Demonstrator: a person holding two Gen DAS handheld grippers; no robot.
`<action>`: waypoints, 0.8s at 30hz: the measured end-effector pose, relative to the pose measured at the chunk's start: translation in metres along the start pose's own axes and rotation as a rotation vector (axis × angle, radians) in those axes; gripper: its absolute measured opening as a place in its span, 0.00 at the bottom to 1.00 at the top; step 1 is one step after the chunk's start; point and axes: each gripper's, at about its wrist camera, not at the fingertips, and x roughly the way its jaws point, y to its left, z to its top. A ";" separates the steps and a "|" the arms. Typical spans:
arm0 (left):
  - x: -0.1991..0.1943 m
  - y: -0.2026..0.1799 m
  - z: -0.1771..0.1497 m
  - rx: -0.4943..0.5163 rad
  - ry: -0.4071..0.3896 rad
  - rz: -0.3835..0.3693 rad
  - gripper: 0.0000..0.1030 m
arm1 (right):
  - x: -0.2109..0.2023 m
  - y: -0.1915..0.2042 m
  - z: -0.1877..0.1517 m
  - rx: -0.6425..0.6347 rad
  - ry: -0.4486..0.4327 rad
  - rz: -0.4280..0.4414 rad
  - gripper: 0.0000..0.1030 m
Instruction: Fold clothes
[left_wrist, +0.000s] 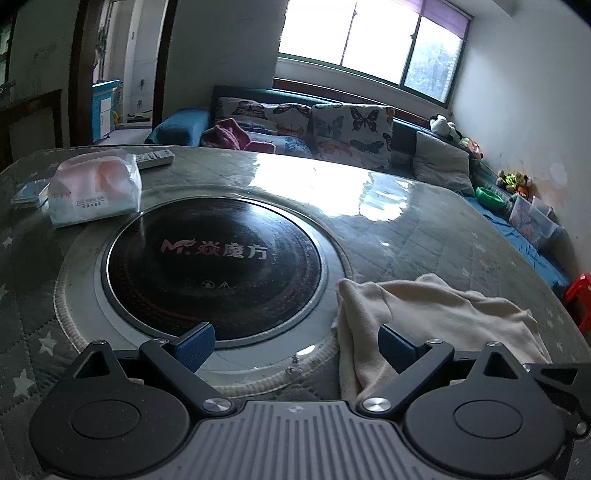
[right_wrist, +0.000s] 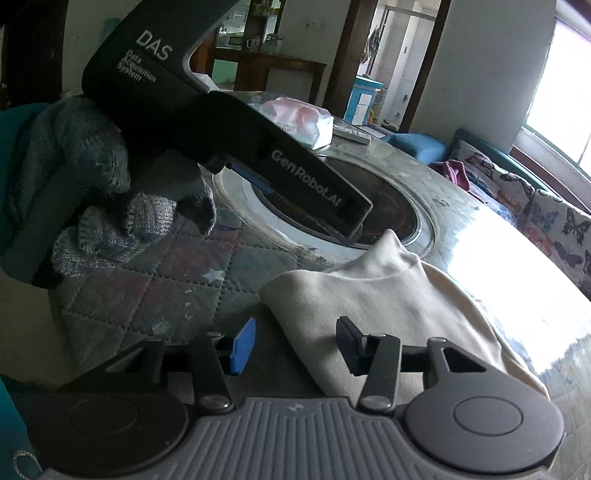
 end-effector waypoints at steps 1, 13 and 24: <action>0.000 0.002 0.001 -0.008 0.000 -0.004 0.93 | 0.002 0.000 0.001 -0.007 0.003 -0.002 0.43; 0.004 0.015 0.003 -0.125 0.040 -0.090 0.92 | 0.019 0.005 0.006 -0.076 0.002 -0.034 0.29; 0.017 0.022 0.006 -0.334 0.124 -0.239 0.92 | -0.002 -0.024 0.011 0.068 -0.075 0.012 0.07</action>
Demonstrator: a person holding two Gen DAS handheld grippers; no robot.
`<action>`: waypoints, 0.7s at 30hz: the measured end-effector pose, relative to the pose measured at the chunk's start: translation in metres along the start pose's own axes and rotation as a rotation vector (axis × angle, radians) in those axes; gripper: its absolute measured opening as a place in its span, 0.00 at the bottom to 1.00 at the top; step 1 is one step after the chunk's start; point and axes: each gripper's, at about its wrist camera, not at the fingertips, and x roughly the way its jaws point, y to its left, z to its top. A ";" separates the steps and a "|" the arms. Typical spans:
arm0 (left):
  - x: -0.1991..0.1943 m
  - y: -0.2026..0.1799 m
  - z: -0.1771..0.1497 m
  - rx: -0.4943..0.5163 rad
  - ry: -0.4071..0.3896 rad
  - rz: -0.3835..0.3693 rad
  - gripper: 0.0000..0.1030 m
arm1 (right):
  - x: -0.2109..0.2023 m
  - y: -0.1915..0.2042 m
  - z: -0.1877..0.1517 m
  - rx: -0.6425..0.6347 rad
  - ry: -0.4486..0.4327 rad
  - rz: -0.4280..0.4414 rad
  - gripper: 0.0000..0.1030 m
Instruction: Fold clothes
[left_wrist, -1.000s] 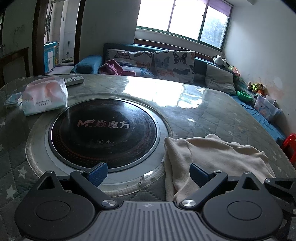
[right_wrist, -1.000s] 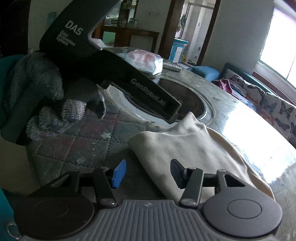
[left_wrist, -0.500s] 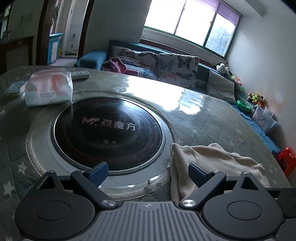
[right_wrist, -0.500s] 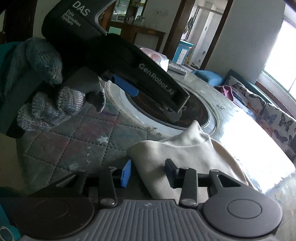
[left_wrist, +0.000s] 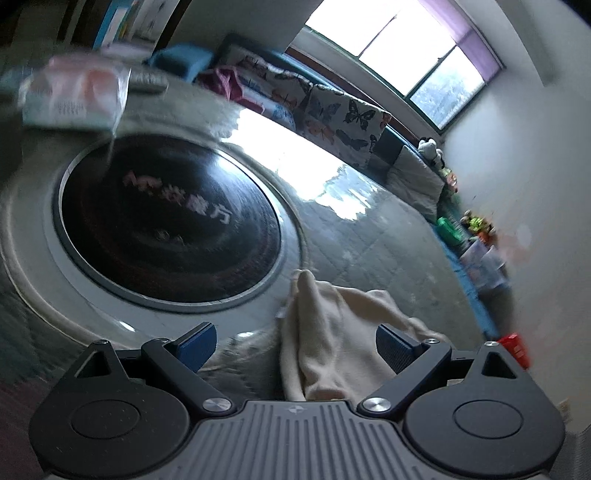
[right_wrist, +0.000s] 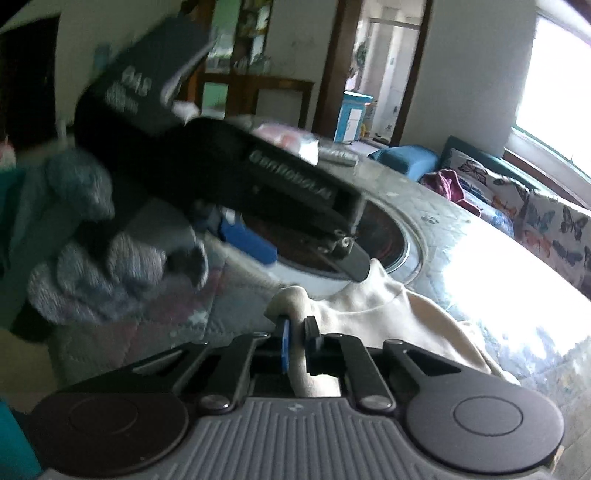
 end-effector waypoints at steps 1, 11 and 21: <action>0.002 0.001 0.001 -0.024 0.010 -0.011 0.92 | -0.003 -0.003 0.001 0.019 -0.009 0.005 0.07; 0.031 0.004 0.003 -0.211 0.114 -0.137 0.86 | -0.029 -0.030 -0.001 0.140 -0.082 0.042 0.06; 0.050 0.021 -0.001 -0.320 0.175 -0.189 0.31 | -0.040 -0.027 -0.016 0.156 -0.107 0.070 0.07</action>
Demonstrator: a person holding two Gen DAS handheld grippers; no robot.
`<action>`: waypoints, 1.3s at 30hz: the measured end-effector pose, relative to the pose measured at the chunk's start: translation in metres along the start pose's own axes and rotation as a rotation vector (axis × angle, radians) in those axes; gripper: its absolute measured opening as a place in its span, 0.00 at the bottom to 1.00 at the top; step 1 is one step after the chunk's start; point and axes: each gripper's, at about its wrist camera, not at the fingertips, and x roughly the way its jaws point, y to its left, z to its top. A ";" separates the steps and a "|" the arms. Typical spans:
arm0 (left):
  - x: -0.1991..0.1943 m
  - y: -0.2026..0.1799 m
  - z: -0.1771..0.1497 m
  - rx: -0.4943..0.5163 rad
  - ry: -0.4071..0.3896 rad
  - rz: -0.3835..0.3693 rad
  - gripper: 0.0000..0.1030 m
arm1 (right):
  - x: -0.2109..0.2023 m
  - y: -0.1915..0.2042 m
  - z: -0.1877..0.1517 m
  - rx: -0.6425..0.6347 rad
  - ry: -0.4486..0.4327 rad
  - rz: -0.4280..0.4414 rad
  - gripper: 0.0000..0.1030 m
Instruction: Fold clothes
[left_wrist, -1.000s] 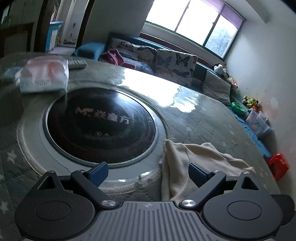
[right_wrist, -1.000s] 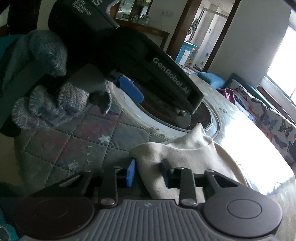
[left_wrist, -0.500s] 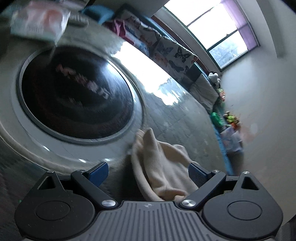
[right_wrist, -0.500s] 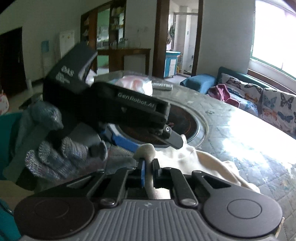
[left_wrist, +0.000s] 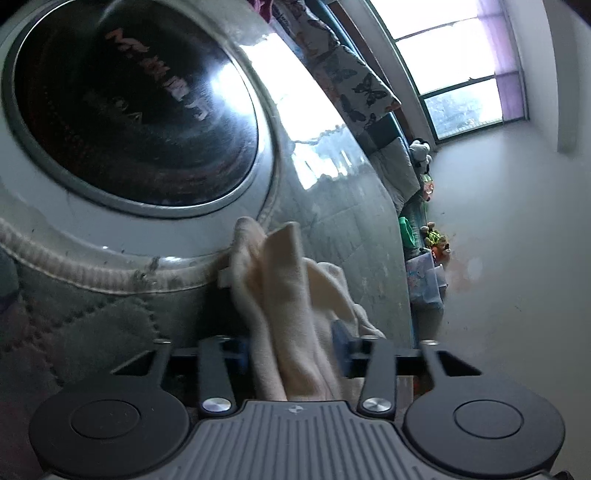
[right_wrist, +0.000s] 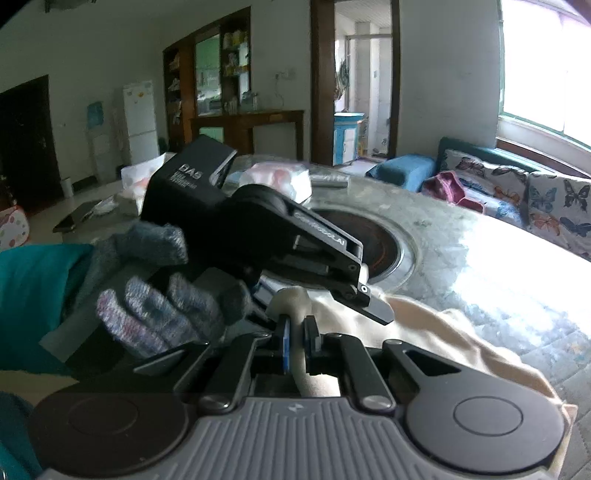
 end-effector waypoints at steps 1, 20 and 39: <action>0.000 0.001 0.000 0.003 0.001 0.004 0.25 | -0.001 0.000 -0.002 0.004 -0.001 -0.001 0.08; 0.007 -0.015 -0.003 0.126 -0.028 0.075 0.21 | -0.046 -0.132 -0.068 0.384 0.015 -0.434 0.35; 0.014 -0.045 -0.009 0.237 -0.059 0.130 0.18 | -0.069 -0.153 -0.087 0.546 -0.077 -0.443 0.11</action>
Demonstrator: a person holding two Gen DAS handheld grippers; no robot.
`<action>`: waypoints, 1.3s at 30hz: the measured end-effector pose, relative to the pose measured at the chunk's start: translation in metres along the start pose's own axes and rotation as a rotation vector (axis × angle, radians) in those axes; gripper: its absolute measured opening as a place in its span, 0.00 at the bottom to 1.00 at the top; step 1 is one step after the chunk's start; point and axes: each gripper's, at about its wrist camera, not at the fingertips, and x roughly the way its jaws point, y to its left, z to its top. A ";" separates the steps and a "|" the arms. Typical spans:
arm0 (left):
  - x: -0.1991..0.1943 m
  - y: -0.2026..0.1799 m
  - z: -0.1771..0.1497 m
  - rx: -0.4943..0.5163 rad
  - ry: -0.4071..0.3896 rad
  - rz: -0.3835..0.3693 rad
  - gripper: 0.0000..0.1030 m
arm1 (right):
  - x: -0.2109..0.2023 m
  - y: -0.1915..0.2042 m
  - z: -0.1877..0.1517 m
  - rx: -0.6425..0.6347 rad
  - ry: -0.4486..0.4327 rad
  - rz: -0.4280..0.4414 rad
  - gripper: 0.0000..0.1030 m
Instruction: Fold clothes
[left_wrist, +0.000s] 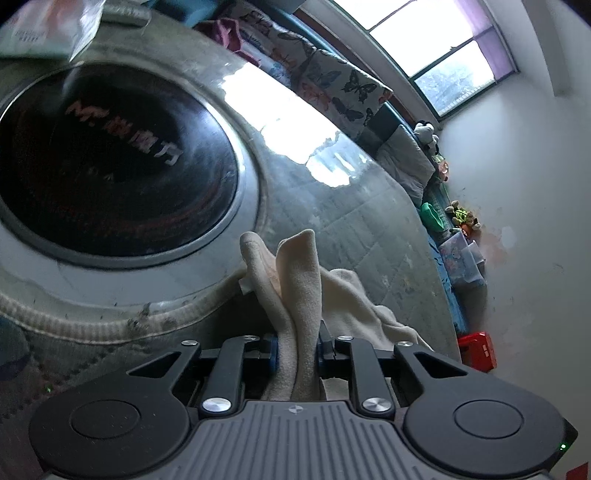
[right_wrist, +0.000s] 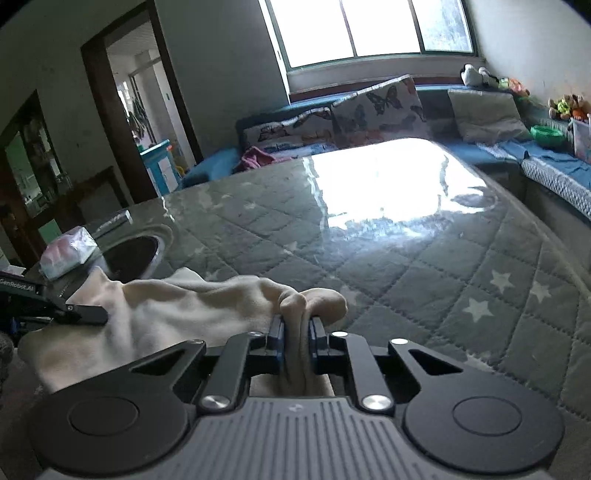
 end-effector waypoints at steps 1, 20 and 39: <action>-0.001 -0.004 0.000 0.010 -0.002 -0.003 0.18 | -0.003 0.001 0.001 0.000 -0.007 0.002 0.10; 0.068 -0.127 -0.018 0.227 0.084 -0.148 0.15 | -0.073 -0.050 0.026 -0.028 -0.128 -0.224 0.10; 0.131 -0.165 -0.045 0.357 0.181 -0.088 0.21 | -0.062 -0.114 0.006 0.060 -0.050 -0.459 0.13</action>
